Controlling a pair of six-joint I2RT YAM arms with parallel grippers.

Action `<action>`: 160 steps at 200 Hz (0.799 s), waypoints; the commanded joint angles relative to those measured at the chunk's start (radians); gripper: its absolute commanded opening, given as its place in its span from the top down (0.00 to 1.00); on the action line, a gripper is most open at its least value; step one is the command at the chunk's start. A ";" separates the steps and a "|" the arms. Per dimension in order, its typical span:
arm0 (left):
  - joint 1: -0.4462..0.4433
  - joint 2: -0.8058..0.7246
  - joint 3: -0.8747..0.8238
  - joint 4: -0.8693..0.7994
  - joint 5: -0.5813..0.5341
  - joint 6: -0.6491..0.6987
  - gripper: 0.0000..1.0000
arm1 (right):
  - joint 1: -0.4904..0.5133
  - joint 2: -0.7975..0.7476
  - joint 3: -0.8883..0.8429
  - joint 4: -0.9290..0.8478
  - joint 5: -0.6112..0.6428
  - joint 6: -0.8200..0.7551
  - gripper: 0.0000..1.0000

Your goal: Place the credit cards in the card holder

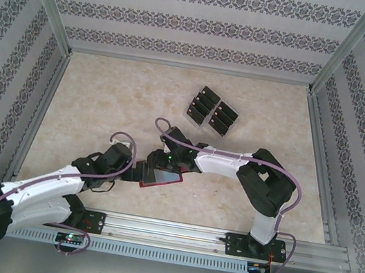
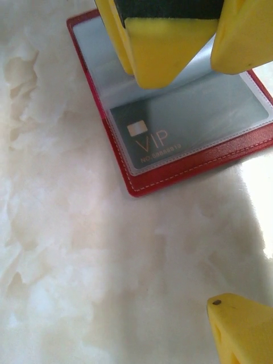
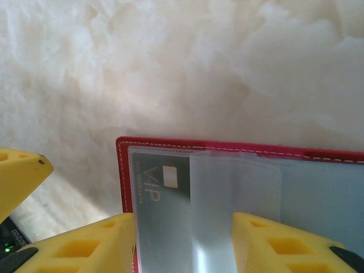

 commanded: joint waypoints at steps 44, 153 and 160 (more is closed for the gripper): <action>-0.003 -0.163 0.012 -0.136 -0.142 -0.112 0.00 | 0.025 0.007 0.033 0.041 0.010 0.027 0.52; 0.154 -0.100 0.046 -0.121 -0.162 -0.179 0.00 | 0.072 0.002 0.023 0.049 0.015 0.044 0.52; 0.189 -0.086 0.048 -0.099 -0.132 -0.168 0.00 | 0.076 0.005 0.024 0.049 0.013 0.046 0.52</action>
